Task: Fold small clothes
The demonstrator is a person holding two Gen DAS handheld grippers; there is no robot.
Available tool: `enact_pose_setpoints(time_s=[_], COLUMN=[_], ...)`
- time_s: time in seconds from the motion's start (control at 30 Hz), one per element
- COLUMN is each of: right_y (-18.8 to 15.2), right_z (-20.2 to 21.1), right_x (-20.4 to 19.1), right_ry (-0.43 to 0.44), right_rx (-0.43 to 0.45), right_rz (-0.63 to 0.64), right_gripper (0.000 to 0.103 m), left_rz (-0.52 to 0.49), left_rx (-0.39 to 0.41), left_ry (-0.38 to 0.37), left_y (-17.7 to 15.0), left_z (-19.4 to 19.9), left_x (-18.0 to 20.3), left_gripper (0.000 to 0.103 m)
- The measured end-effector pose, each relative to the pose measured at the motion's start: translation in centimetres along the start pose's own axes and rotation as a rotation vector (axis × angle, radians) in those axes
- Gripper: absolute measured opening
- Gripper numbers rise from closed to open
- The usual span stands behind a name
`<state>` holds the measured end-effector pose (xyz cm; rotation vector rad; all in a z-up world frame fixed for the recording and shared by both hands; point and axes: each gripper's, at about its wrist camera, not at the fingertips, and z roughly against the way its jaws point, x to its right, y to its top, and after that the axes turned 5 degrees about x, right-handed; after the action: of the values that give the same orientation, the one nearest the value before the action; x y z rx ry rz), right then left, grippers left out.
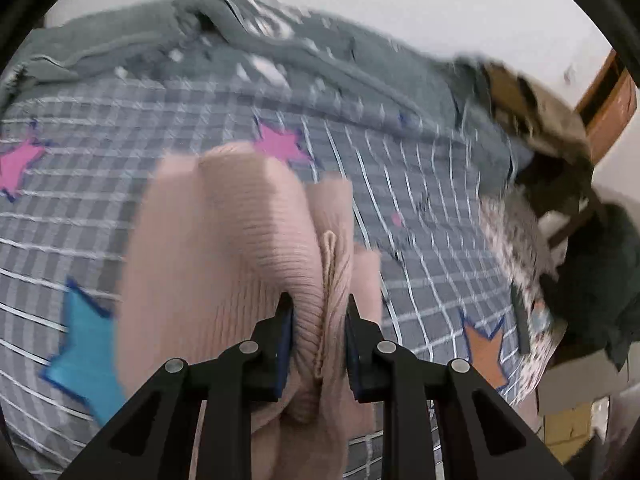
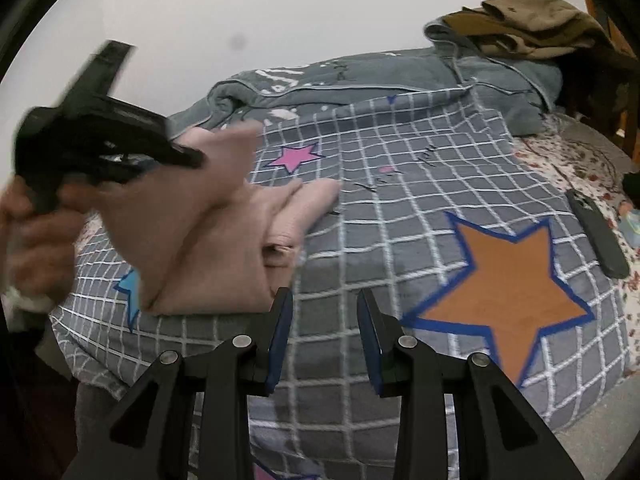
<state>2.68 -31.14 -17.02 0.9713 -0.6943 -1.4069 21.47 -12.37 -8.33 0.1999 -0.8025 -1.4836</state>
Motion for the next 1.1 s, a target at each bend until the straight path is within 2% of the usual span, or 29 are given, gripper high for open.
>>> enact_pose_setpoints(time_s=[0.07,0.13,0.2,0.27,0.33,0.37,0.4,0.53,0.63,0.73,0.77,0.8,0.83,0.87,0.9,0.93,0.97,1.03,1.1], right_y=[-0.3,-0.5,-0.5,-0.4,0.3,0.7,1.2,3.6,4.7,5.0,5.0,4.8,4.5,4.2,3.8,3.6,3.6,3.9,3.4], right_z=[0.3,0.2,-0.3,-0.9,-1.3,-1.4,-1.5,-2.1,-2.9,-5.0,-6.5,-7.8,-9.5,-10.7,-11.2,-10.4,-8.9,-6.7,-6.7], right_x=[0.6,1.2,1.5,1.3,0.3,-0.3,-0.9,-3.4,-5.3,-7.6,-8.2,-8.7,-9.0,-9.1,-9.4,-9.5,-8.9,-6.6,-4.9], right_ry=[-0.009,-0.017,-0.003,0.019,0.055,0.073,0.093,0.208,0.302,0.310,0.272,0.242,0.225,0.204,0.186,0.173,0.167,0.231,0.200], right_rx=[0.003,-0.001,-0.010,-0.011,0.001,0.010,0.023,0.064,0.087,0.086,0.052,0.016,-0.031,-0.064,-0.074,-0.021,0.058,0.126,0.109], right_rz=[0.003,-0.004,-0.013,-0.008,0.014,0.024,0.037,0.020,-0.016,-0.013,-0.016,-0.019,-0.023,-0.013,0.028,0.082,0.083,-0.015,-0.080], right_gripper=[0.033,0.033,0.033,0.033,0.033,0.033,0.034,0.047,0.049,0.050,0.048,0.041,0.018,0.011,0.010,0.009,0.009,0.008,0.008], left_rz=[-0.007,-0.002,-0.003,-0.010,-0.019,-0.021,-0.019,0.027,0.061,0.094,0.100,0.104,0.105,0.104,0.101,0.095,0.087,0.077,0.080], left_rx=[-0.033,-0.032,-0.033,-0.036,0.006,0.032,0.062,0.106,0.108,0.096,0.095,0.096,0.100,0.105,0.108,0.110,0.111,0.114,0.105], left_ry=[-0.005,-0.029,-0.097,-0.159,-0.142,-0.116,-0.097,-0.050,-0.018,-0.001,-0.001,-0.002,-0.002,-0.001,-0.002,-0.004,-0.007,-0.012,-0.027], left_y=[-0.9,-1.3,-0.9,-0.3,0.3,0.6,0.7,0.9,0.8,0.6,0.6,0.5,0.4,0.4,0.3,0.2,0.0,-0.3,-0.5], left_z=[-1.8,-1.8,-1.0,0.2,1.8,2.4,3.1,4.7,5.2,5.4,5.4,5.6,5.9,6.1,6.1,6.1,6.1,5.7,5.0], left_x=[0.6,0.6,0.4,0.2,-0.5,-0.9,-1.6,-5.7,-8.6,-11.1,-11.6,-12.2,-12.9,-13.3,-13.7,-14.0,-14.3,-14.7,-14.8], left_gripper=[0.022,0.024,0.040,0.046,0.054,0.069,0.071,0.071,0.071,0.071,0.071,0.071,0.071,0.071,0.071,0.071,0.071,0.071,0.071])
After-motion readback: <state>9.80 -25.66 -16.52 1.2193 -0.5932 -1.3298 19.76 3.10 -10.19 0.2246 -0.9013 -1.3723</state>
